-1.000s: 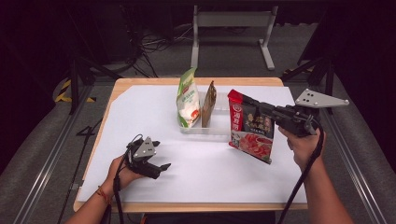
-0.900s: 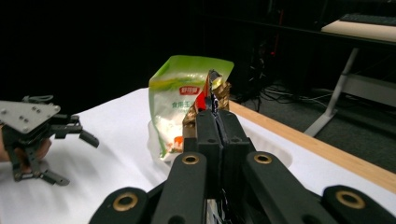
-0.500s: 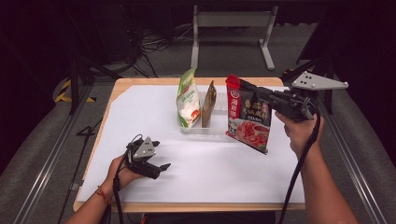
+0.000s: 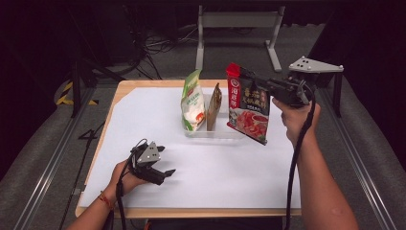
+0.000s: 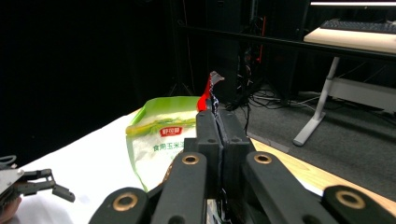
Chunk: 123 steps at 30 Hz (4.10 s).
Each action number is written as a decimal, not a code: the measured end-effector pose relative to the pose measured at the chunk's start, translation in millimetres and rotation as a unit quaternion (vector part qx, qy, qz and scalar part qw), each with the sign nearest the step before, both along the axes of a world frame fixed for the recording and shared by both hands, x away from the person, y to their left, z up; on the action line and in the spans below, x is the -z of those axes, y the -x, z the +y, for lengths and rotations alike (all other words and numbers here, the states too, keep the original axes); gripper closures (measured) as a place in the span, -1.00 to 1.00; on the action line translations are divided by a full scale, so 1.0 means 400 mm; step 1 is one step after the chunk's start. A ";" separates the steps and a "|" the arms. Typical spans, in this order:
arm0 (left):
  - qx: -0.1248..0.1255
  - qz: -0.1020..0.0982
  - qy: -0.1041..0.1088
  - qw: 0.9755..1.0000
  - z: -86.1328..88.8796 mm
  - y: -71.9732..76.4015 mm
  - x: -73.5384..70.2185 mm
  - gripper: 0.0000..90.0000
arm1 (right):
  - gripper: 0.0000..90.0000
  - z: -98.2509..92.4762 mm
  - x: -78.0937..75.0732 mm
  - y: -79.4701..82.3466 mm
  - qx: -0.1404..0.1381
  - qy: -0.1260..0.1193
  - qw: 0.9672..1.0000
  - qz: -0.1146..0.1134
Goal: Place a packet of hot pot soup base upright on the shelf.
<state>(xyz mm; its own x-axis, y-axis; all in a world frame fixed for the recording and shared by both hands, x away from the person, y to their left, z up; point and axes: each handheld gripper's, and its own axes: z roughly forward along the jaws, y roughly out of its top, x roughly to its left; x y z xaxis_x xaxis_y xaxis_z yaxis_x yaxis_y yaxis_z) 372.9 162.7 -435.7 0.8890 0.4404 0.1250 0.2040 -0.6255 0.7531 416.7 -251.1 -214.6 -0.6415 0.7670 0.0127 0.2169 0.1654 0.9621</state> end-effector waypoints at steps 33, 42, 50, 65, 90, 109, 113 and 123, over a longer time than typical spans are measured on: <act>0.007 0.003 -0.005 1.000 -0.004 0.002 0.007 -0.73 | 0.98 0.049 0.033 -0.150 0.065 -0.011 0.998 0.025; 0.007 0.004 -0.002 1.000 -0.002 0.003 0.006 -0.73 | 0.98 0.084 0.049 -0.183 0.070 -0.013 0.997 0.031; 0.008 0.003 -0.003 1.000 -0.002 0.003 0.005 -0.73 | 0.98 0.099 0.073 -0.207 0.073 -0.019 0.997 0.036; 0.008 0.003 -0.004 1.000 -0.002 0.003 0.007 -0.73 | 0.97 0.105 0.137 -0.227 0.059 -0.035 0.997 0.044; 0.011 0.006 -0.007 1.000 -0.007 0.002 0.010 -0.73 | 0.69 0.066 0.182 -0.203 0.046 -0.019 0.998 0.041; 0.011 0.007 -0.014 1.000 -0.014 0.001 0.012 -0.73 | 0.49 -0.012 0.195 -0.111 0.052 0.008 0.998 0.018; 0.010 0.007 -0.014 1.000 -0.013 0.001 0.012 -0.73 | 0.48 -0.016 0.198 -0.101 0.053 0.013 0.998 0.015; 0.010 0.008 -0.014 1.000 -0.015 0.001 0.013 -0.73 | 0.47 -0.045 0.211 -0.072 0.055 0.004 0.998 0.012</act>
